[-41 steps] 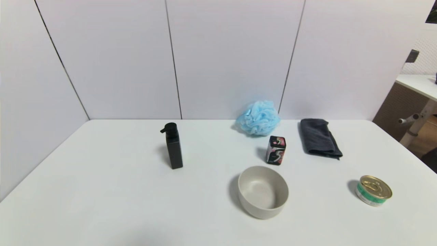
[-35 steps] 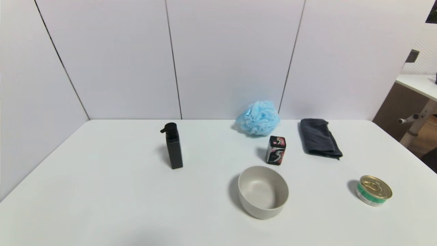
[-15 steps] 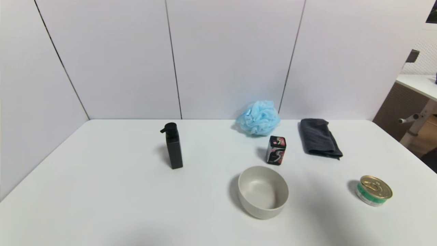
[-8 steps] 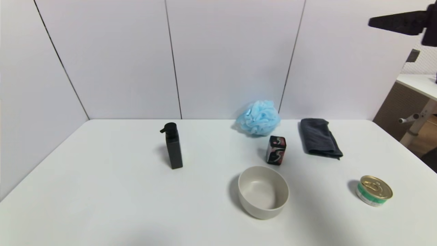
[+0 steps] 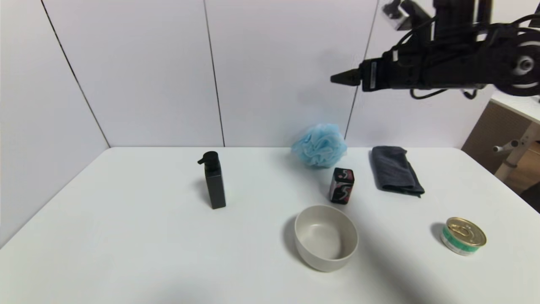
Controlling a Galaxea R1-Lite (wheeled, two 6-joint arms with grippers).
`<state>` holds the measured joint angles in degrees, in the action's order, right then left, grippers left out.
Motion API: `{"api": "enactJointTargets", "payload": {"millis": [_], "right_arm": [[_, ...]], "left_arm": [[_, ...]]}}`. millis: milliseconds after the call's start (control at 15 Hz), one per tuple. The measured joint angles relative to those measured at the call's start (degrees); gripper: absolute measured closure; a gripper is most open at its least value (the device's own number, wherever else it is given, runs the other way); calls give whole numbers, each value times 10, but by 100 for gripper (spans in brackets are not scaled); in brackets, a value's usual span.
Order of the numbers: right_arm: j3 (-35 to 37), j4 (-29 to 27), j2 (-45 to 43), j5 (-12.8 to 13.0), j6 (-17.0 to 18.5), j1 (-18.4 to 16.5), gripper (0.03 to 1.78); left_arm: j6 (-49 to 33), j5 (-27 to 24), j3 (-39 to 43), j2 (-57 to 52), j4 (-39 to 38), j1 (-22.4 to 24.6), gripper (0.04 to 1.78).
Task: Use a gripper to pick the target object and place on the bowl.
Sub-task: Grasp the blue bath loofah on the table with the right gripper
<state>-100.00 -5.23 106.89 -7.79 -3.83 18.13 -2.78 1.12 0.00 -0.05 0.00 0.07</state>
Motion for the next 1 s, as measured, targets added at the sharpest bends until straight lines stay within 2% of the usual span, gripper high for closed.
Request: {"api": "enactJointTargets", "payload": {"millis": [200, 467, 733, 1000], "right_arm": [[-62, -36, 84, -6, 7, 21, 10], [-107, -66, 176, 3, 7, 24, 10], [-113, -65, 232, 70, 13, 20, 10], [-114, -63, 264, 95, 16, 14, 10]], "left_arm": [[0, 0, 0, 0, 0, 0, 13], [0, 0, 0, 0, 0, 0, 13], [0, 0, 0, 0, 0, 0, 13], [0, 0, 0, 0, 0, 0, 13]]}}
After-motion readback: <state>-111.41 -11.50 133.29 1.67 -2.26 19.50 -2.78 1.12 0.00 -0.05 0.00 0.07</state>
